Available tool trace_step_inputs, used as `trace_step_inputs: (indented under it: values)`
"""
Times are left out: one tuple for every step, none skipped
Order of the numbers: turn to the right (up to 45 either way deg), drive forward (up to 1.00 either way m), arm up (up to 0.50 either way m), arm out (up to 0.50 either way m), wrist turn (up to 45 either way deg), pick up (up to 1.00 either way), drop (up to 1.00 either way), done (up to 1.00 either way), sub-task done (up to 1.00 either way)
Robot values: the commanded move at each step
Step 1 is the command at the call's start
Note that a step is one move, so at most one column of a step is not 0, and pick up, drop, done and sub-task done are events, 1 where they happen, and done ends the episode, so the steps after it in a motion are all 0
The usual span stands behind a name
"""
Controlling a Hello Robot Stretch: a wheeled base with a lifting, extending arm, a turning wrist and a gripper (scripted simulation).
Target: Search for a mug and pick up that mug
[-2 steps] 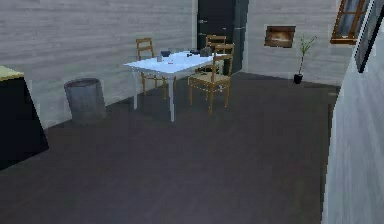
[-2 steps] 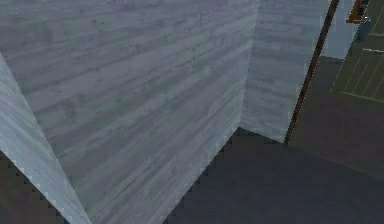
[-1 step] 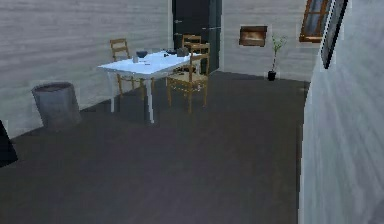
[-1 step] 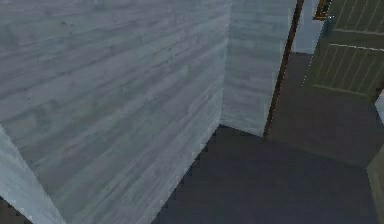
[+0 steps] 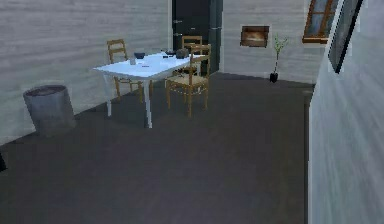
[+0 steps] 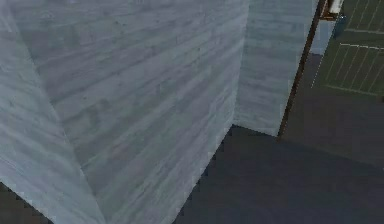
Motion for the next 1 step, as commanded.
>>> trace_step_inputs:
  values:
    - [-24.0, 0.00, 0.00, 0.00, 0.0, 0.00, 0.00, 0.00, 0.00]
